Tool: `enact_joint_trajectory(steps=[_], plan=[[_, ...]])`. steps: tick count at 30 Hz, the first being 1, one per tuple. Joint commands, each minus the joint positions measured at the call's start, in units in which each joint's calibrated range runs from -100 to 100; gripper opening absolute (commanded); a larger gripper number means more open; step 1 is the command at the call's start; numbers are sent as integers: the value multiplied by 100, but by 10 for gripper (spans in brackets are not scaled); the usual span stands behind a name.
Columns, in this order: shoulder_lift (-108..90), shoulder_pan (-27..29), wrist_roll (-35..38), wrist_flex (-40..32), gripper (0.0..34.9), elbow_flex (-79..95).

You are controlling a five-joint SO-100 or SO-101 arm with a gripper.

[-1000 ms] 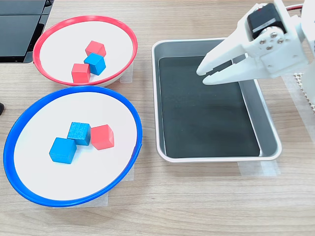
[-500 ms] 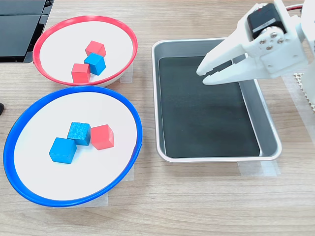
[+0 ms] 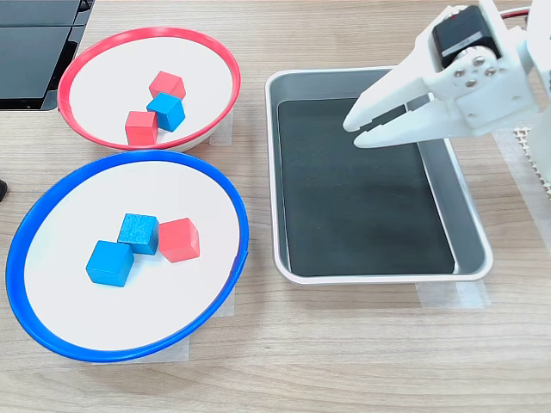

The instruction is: Relocate any misplaced blocks to their matching dishes.

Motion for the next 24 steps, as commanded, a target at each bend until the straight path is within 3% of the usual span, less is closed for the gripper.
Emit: enact_joint_trajectory(steps=[1, 13, 24], plan=[[546, -5, 78, -120, 4, -382], [4708, 306, 117, 541, 3, -5098], [8350, 1040, 98, 656, 3, -8493]])
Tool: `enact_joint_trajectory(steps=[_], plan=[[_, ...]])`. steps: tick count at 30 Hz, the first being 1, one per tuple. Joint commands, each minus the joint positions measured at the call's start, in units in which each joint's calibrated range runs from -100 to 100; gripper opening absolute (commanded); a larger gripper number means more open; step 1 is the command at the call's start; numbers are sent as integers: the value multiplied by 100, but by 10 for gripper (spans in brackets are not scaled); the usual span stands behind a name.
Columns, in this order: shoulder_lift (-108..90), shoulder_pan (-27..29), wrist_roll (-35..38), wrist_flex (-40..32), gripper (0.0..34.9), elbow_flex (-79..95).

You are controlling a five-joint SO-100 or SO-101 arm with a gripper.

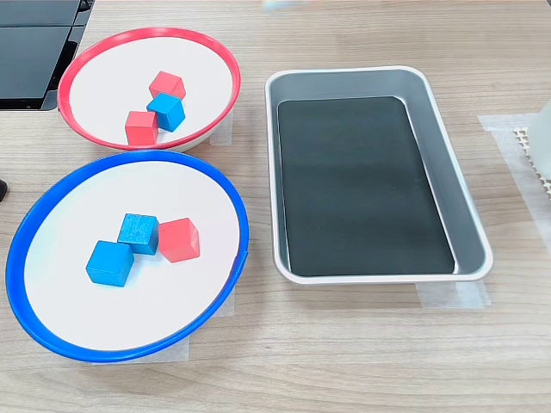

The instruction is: Relocate any misplaced blocks to their matching dishes.

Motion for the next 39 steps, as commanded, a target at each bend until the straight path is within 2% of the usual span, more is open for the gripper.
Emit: enact_joint_trajectory(steps=[1, 10, 16, 23, 32, 39], plan=[[1138, 300, -10, 4, 3, -1316], [3364, 554, -147, 499, 5, -3747], [4361, 497, -298, 656, 57, -4848], [5257, 394, -474, 1234, 127, -5832], [6297, 300, -596, 2290, 156, -7379], [6877, 272, -635, 2612, 160, -8171]])
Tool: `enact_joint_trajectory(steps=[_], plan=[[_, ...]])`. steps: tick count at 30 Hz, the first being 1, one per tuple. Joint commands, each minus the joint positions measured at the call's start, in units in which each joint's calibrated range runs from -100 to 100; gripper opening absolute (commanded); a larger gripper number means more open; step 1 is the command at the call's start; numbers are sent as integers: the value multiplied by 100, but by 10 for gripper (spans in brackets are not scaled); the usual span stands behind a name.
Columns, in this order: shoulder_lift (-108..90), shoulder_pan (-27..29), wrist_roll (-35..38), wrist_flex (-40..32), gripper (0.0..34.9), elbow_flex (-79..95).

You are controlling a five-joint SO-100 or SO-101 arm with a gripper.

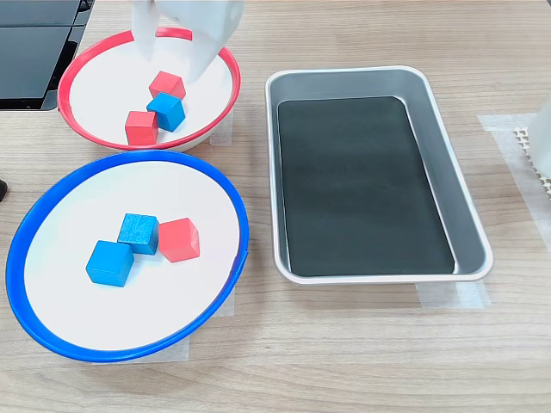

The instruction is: Relocate any misplaced blocks to their matching dishes.

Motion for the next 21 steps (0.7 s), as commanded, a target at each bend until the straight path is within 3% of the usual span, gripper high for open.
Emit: enact_joint_trajectory(steps=[1, 21], plan=[[126, -38, -10, 133, 161, -576], [808, -264, -78, 265, 168, -1177]])
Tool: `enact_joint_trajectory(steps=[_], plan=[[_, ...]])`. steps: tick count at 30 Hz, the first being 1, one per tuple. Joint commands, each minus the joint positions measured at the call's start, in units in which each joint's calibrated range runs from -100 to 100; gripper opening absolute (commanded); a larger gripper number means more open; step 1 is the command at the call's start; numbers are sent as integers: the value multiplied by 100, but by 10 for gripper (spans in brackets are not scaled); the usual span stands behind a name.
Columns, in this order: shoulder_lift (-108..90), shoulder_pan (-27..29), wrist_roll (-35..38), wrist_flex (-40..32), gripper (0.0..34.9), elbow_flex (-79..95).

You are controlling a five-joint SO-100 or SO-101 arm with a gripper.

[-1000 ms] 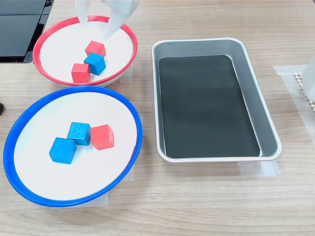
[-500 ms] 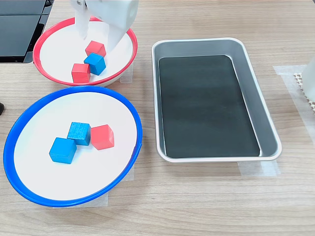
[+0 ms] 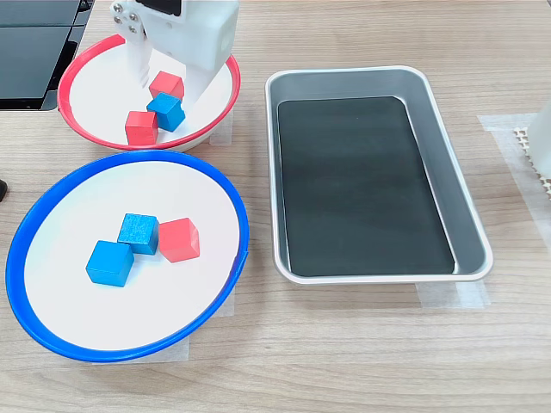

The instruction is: Relocate any misplaced blocks to their matching dishes.

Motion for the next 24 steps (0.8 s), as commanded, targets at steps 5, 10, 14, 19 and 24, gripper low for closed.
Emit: enact_joint_trajectory(steps=[5, 10, 14, 19, 24], plan=[[92, -52, -49, -21, 167, -215], [228, -52, -49, -38, 169, -270], [305, -61, -49, -71, 171, -333], [348, -52, -44, -162, 164, -315], [433, -33, -54, -376, 147, -215]])
